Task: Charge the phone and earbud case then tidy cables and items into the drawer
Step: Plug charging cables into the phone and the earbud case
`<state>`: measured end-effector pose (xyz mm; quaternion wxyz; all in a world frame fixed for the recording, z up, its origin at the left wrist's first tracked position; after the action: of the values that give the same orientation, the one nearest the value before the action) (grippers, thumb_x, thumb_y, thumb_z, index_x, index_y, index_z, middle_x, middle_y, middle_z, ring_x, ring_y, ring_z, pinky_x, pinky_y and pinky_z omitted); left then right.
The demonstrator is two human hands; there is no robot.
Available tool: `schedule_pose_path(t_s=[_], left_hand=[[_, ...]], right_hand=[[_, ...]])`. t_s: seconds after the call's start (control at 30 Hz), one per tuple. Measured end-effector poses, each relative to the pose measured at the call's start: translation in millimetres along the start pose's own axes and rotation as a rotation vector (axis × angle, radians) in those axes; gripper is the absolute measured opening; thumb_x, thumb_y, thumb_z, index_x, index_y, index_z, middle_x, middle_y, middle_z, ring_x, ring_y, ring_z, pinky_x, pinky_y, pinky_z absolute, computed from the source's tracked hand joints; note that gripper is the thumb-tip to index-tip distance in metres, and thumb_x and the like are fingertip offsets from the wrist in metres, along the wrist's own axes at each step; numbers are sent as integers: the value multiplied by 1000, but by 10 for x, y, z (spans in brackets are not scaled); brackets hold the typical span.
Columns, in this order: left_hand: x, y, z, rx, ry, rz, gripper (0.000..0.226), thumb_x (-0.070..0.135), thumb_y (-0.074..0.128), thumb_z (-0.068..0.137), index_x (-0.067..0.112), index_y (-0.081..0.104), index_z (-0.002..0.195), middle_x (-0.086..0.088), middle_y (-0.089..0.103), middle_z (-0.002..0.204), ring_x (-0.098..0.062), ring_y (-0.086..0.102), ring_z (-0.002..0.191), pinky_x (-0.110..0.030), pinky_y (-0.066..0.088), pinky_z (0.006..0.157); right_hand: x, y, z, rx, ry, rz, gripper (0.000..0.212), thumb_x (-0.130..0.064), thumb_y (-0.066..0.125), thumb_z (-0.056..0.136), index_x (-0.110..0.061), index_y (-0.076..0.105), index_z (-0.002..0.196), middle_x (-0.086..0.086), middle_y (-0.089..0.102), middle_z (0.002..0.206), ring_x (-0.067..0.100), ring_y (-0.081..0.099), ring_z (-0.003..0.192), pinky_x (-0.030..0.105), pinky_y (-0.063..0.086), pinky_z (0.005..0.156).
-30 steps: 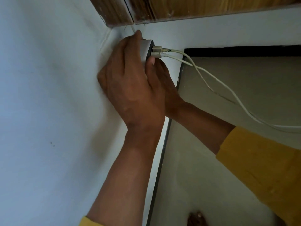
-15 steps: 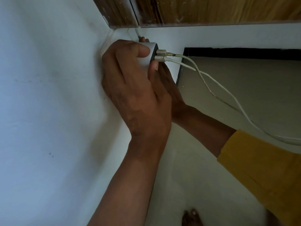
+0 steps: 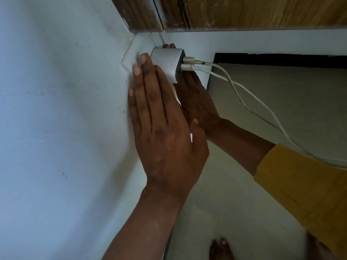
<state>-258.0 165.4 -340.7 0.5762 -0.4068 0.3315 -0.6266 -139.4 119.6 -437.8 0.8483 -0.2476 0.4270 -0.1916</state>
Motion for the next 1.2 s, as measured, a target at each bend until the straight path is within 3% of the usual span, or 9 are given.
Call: schedule_pose_path(t_s=[0.17, 0.47, 0.63, 0.7, 0.77, 0.87, 1.0, 1.1, 1.2], left_hand=[[-61, 36, -13, 40, 26, 30, 96, 18, 72, 85, -11, 21, 162, -27, 15, 173, -38, 10, 164, -47, 10, 134], [-45, 6, -12, 56, 34, 14, 90, 14, 70, 88, -10, 24, 162, -27, 18, 172, -38, 14, 163, -47, 11, 134], [7, -102, -14, 34, -11, -77, 81, 2, 63, 90, -8, 26, 162, -24, 21, 173, -37, 15, 163, -51, 17, 132], [29, -187, -24, 10, -47, -157, 77, 0, 60, 94, -7, 26, 162, -21, 21, 174, -35, 15, 164, -52, 20, 132], [48, -297, -48, -28, -90, -252, 73, 5, 59, 97, -3, 28, 163, -17, 22, 174, -30, 15, 164, -51, 22, 131], [35, -551, -95, -15, -239, -373, 64, 20, 58, 99, 11, 42, 161, -5, 33, 171, -21, 27, 160, -49, 33, 127], [94, -1053, -100, 43, -444, -494, 53, 26, 58, 97, 21, 55, 150, 4, 53, 152, -17, 58, 135, -49, 51, 109], [200, -1430, -78, 74, -587, -597, 46, 27, 56, 96, 24, 64, 141, 14, 65, 136, -5, 65, 119, -44, 56, 100], [405, -1834, -12, 100, -708, -701, 41, 29, 55, 96, 28, 69, 134, 17, 72, 127, -1, 68, 115, -31, 56, 99]], right_hand=[[-63, -27, -16, -27, -31, 53, 64, -36, 46, 105, 5, 41, 154, 27, 44, 157, 43, 46, 143, 53, 51, 104], [-64, -34, -13, -53, -23, 67, 64, -38, 44, 106, 1, 39, 158, 22, 39, 162, 38, 37, 152, 46, 43, 116], [-127, -66, -197, -67, 112, 82, 60, -32, 46, 110, -5, 31, 162, 17, 35, 166, 29, 32, 154, 24, 25, 122], [-150, -130, -425, -134, 226, 159, 62, -33, 39, 112, -7, 20, 166, 12, 23, 173, 25, 20, 160, 34, 18, 130], [-220, -280, -648, -188, 287, 224, 63, -37, 35, 112, -9, 21, 166, 7, 23, 173, 22, 20, 161, 40, 21, 131], [-413, -606, -828, -196, 366, 271, 56, -42, 36, 109, -13, 48, 156, 3, 51, 158, 13, 45, 147, 31, 36, 121], [-784, -1203, -825, -181, 512, 412, 28, -29, 51, 108, -22, 74, 121, -14, 75, 116, 2, 68, 108, 21, 51, 91], [-1171, -1678, -709, -229, 629, 568, 17, -25, 58, 106, -26, 74, 108, -8, 77, 99, 12, 72, 94, 37, 59, 83], [-1616, -2251, -516, -172, 594, 629, 25, -38, 54, 105, -23, 75, 107, -4, 76, 92, 25, 73, 86, 56, 58, 79]])
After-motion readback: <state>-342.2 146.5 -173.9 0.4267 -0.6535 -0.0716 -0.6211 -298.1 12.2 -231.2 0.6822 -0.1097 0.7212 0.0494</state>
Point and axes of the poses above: each hand's wrist, its own z-axis towards the middle knuckle, its own y-axis out of the palm, x = y × z, the point moved 5 cm from there along z, towards the middle knuckle
